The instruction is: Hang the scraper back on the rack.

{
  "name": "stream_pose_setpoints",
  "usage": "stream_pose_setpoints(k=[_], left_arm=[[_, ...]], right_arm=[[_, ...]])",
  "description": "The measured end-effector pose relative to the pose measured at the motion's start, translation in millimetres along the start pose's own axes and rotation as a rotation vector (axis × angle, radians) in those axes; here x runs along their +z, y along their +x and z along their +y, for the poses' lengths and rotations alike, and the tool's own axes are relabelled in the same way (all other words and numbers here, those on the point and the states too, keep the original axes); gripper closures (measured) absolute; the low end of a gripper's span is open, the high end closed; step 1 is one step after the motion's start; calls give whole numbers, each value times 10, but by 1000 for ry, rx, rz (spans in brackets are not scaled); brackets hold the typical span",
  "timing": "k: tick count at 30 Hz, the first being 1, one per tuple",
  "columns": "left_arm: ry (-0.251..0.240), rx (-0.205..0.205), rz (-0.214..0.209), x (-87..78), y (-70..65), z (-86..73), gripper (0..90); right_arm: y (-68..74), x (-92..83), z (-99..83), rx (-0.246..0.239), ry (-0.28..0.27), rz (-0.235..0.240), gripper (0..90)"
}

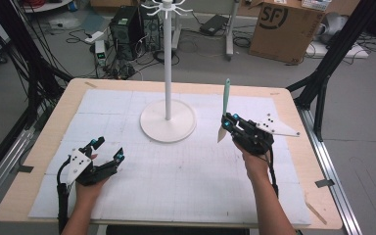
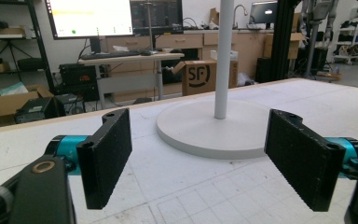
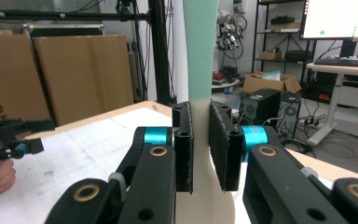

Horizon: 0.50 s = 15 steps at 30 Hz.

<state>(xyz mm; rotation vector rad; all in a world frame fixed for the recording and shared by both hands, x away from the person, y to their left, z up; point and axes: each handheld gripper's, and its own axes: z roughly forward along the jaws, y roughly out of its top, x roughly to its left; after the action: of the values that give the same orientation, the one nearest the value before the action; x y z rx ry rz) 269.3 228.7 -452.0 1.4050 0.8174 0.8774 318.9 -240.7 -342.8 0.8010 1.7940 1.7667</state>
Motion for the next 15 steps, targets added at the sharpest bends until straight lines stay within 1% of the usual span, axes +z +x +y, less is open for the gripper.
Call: stream_pose_setpoints(k=[1,3,4,10,15], left_arm=[[0,1,-1,0,0,0,236],[0,0,0,0,0,0,236],[1,0,0,0,0,0,236],[1,1,-1,0,1,0,236],[0,1,-1,1,1,0,236]], right_arm=[[-9,6,14,-4,-5,5,807],[-12,18,40,-7,-8,0,807],[-17,26,51,-4,-14,5,807],[-31,86,132,2,-22,3,807],[-38,160,228,-12,-26,4,807]])
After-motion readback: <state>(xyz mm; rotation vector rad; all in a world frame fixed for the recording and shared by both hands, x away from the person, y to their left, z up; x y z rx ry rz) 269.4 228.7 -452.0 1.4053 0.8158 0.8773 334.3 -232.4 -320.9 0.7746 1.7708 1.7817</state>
